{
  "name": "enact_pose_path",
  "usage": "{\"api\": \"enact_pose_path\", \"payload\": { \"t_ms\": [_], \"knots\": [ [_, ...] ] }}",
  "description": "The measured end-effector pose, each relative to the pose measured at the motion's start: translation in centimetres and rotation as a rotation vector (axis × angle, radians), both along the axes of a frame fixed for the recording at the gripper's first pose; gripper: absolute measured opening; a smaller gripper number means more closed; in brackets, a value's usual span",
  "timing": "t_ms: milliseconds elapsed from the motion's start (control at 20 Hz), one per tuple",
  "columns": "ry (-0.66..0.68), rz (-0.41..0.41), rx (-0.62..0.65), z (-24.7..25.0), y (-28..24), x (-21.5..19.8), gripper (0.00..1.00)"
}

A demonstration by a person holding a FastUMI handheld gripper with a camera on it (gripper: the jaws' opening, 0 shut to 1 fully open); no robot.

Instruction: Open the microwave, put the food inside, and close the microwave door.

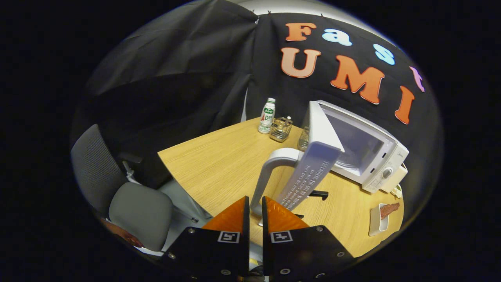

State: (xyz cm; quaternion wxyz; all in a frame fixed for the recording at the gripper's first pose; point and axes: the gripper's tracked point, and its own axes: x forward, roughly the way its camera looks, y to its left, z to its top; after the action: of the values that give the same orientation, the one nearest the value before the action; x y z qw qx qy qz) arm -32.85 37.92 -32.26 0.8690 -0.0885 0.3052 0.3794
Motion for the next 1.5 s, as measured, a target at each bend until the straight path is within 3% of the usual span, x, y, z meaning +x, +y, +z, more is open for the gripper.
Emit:
{"api": "enact_pose_path", "payload": {
  "t_ms": [150, 300, 600, 900, 1100, 1300, 1500],
  "knots": [
    [0.053, 0.074, 0.037, 1.1, 0.1, -1.3, 0.16],
    [0.052, 0.066, 0.048, 2.4, -1.7, -0.6, 0.19],
    [0.061, -0.068, 0.036, 3.5, -8.9, 4.4, 0.33],
    [0.128, -0.211, -0.026, -0.1, -18.4, 10.7, 0.51],
    [0.173, -0.31, -0.048, -2.7, -25.5, 15.3, 0.68],
    [0.22, -0.347, -0.056, -5.1, -31.2, 19.1, 0.73],
    [0.298, -0.414, -0.019, -7.9, -35.8, 21.8, 0.86]
  ]
}}
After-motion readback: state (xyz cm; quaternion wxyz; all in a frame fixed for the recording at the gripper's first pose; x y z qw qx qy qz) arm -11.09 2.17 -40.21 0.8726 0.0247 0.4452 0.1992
